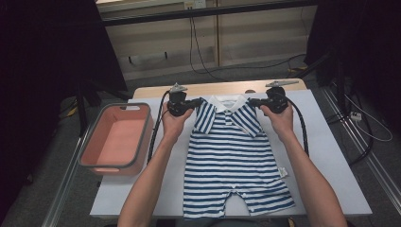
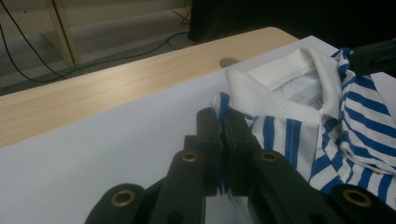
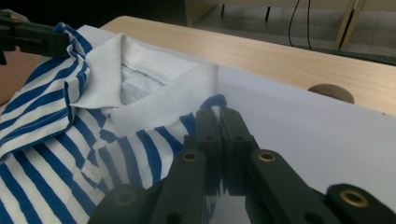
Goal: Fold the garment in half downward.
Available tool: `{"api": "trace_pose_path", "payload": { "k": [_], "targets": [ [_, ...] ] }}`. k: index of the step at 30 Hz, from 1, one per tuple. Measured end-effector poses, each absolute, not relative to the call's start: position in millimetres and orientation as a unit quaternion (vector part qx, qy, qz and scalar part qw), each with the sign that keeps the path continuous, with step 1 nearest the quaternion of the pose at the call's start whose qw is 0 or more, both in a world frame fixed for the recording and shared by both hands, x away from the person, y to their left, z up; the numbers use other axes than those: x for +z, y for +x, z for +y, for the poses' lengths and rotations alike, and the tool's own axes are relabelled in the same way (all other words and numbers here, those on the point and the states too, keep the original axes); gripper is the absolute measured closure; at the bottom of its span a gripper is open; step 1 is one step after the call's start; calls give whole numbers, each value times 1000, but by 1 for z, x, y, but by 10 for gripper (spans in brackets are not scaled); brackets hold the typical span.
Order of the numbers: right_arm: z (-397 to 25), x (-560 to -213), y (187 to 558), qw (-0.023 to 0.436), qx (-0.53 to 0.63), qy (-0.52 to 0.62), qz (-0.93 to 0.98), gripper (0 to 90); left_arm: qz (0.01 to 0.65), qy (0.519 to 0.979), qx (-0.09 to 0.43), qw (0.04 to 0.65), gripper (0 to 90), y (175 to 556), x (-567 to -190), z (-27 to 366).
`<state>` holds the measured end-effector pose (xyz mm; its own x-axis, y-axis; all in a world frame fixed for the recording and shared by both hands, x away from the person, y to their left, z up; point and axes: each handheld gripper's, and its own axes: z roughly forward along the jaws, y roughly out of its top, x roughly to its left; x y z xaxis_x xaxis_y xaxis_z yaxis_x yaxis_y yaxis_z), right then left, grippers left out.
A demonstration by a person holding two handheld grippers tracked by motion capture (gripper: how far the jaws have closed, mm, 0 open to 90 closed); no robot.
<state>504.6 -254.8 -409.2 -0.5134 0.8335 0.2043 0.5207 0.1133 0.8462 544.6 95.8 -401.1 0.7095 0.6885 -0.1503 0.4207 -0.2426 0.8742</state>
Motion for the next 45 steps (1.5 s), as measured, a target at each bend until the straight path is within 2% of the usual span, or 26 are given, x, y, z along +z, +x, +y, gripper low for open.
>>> {"api": "trace_pose_path", "payload": {
  "k": [45],
  "targets": [
    [-258,-327,519,202,535,434,696,882,325,742,167,562,873,553,-329,113]
  ]
}}
